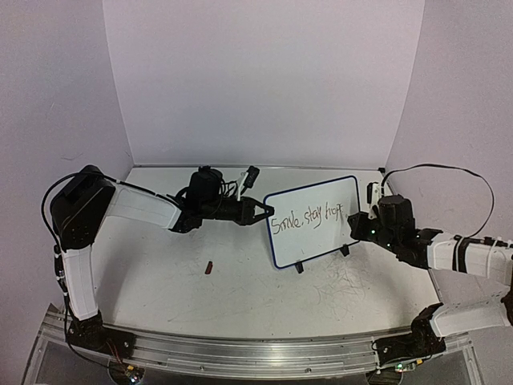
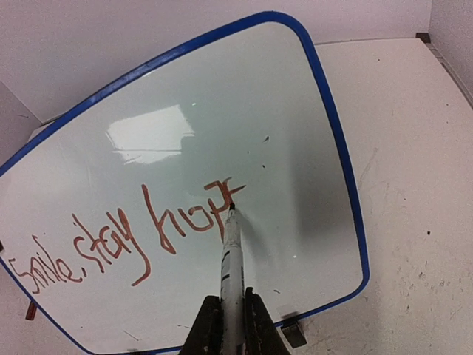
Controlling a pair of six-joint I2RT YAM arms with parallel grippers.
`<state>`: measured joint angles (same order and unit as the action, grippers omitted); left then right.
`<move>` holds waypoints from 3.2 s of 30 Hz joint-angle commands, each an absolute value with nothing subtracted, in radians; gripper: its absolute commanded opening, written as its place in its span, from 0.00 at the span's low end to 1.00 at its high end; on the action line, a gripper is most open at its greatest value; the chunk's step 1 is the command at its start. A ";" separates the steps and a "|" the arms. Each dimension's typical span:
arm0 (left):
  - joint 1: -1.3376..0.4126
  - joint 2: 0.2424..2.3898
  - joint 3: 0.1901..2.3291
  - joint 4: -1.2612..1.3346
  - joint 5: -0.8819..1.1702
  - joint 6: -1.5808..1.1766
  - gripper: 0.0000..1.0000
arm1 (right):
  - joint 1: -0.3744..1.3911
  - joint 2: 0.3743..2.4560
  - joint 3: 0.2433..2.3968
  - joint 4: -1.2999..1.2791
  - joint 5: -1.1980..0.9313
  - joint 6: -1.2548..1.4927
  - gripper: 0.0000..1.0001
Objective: Write a sentence on the whiteboard
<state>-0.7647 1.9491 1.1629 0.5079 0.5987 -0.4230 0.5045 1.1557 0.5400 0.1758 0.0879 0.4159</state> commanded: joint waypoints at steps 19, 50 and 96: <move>-0.759 1.901 1.148 0.481 0.607 -0.420 0.00 | 0.495 1.102 0.577 0.212 0.104 0.400 0.00; -0.759 1.890 1.138 0.482 0.604 -0.419 0.00 | 0.479 1.172 0.589 0.295 0.126 0.387 0.00; -0.760 1.901 1.147 0.482 0.610 -0.420 0.00 | 0.421 1.165 0.618 0.288 0.085 0.334 0.00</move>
<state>-0.7647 1.9438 1.1561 0.5076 0.5995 -0.4194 0.4240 1.1387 0.5665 0.2469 0.0806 0.3512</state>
